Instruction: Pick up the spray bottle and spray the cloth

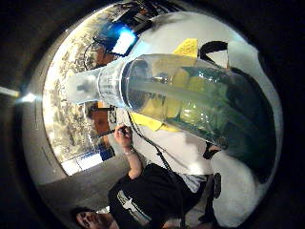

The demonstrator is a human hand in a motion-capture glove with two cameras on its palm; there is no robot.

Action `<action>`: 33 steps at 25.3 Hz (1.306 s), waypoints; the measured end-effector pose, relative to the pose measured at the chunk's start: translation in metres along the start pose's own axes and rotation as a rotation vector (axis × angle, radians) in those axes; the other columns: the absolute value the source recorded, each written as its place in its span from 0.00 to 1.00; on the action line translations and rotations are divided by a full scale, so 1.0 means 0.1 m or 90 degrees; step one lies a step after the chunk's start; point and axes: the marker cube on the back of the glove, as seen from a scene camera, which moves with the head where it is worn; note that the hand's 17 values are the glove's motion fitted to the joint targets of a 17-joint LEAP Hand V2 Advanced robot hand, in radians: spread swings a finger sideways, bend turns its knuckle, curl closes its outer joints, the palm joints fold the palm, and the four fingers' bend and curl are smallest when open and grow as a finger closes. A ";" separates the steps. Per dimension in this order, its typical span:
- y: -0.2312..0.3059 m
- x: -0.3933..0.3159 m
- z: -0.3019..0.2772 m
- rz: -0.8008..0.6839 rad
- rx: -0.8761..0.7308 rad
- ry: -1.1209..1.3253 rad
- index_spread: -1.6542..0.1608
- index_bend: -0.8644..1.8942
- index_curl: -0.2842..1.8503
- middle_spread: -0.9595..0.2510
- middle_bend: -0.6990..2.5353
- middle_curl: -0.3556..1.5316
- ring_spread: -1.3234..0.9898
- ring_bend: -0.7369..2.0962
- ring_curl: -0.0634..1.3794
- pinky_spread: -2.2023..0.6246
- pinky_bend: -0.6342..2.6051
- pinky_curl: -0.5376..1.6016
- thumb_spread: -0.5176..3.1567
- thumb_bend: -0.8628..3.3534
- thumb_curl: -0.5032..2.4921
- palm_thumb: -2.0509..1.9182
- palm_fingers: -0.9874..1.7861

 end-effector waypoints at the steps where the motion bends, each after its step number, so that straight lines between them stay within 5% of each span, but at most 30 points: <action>1: 0.00 -0.01 0.00 0.001 -0.004 0.005 0.81 0.37 0.34 0.74 0.31 0.43 0.54 0.42 0.30 0.78 0.31 0.41 0.28 0.20 0.37 0.78 0.78; 33: -0.01 -0.09 0.04 0.006 -0.031 0.032 0.81 0.37 0.35 0.74 0.30 0.44 0.54 0.42 0.31 0.78 0.31 0.42 0.28 0.20 0.38 0.78 0.78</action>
